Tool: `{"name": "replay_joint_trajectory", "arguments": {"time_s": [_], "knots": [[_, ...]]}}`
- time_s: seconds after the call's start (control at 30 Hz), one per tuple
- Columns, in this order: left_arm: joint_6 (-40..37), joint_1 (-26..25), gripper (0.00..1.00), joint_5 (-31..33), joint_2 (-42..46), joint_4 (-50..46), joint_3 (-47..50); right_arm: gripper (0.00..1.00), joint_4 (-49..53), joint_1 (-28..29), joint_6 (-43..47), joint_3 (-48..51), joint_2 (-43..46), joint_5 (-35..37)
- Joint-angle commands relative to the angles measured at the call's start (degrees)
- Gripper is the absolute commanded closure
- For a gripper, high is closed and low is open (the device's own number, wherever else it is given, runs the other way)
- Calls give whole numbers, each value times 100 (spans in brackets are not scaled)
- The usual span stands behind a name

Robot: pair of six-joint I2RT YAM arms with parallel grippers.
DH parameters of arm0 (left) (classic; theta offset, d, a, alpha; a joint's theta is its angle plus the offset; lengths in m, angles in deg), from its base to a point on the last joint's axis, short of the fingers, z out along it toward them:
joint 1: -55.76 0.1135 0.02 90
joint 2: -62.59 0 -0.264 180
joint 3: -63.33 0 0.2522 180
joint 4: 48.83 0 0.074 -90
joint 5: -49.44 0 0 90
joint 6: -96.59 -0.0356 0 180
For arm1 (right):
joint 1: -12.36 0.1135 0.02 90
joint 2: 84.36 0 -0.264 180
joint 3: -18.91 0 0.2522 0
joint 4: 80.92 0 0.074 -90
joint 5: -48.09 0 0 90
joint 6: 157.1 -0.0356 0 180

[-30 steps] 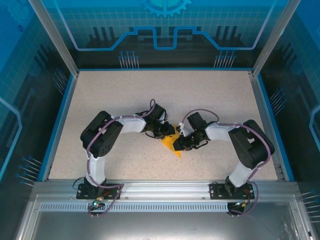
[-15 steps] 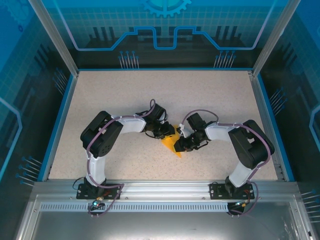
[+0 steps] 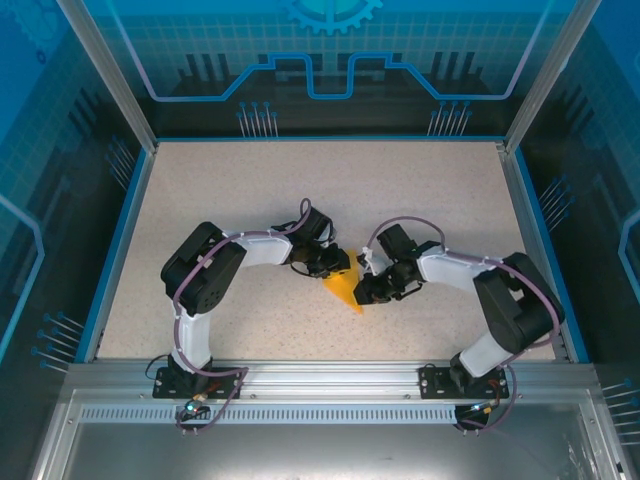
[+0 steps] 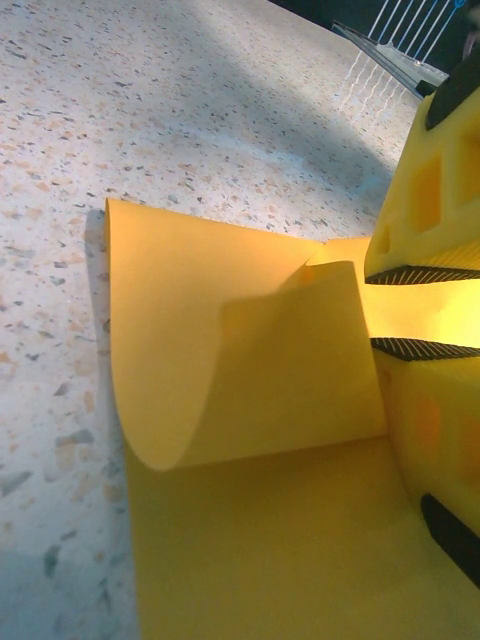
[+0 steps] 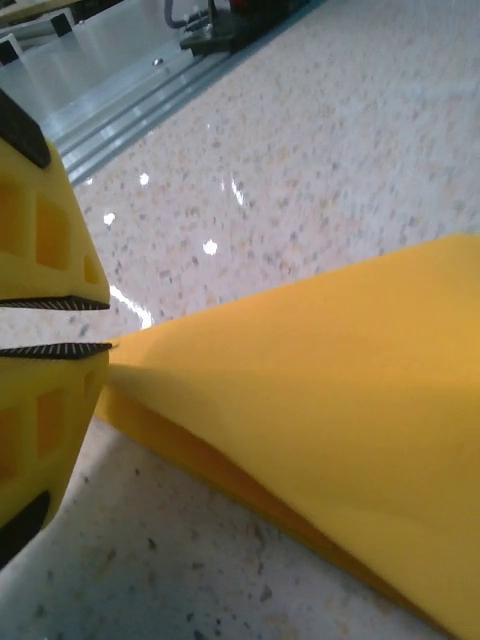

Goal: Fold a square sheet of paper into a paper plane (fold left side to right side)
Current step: Fourth fold the wing at the center of the table.

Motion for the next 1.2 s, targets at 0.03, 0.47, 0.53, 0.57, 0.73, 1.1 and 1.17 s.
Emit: {"name": "replay_joint_trajectory", "arguments": {"time_s": [0.03, 0.47, 0.53, 0.57, 0.73, 1.1, 1.17], "knots": [[-40, 5, 74, 375, -172, -592, 271, 86, 201, 89, -110, -133, 241, -330], [-48, 7, 74, 375, -154, -603, 285, 85, -307, 230, -338, -17, -560, -483], [-46, 12, 74, 375, -156, -594, 289, 85, -324, 221, -333, -9, -616, -457], [-44, 11, 74, 375, -153, -598, 284, 85, -334, 225, -334, 7, -641, -458], [-58, 18, 74, 376, -161, -608, 275, 85, -396, 223, -336, 99, -711, -457], [-63, 18, 74, 401, -164, -635, 261, 85, -290, 191, -282, 202, -698, -306], [-67, 16, 74, 402, -170, -644, 258, 85, -299, 197, -275, 241, -697, -307]]}}
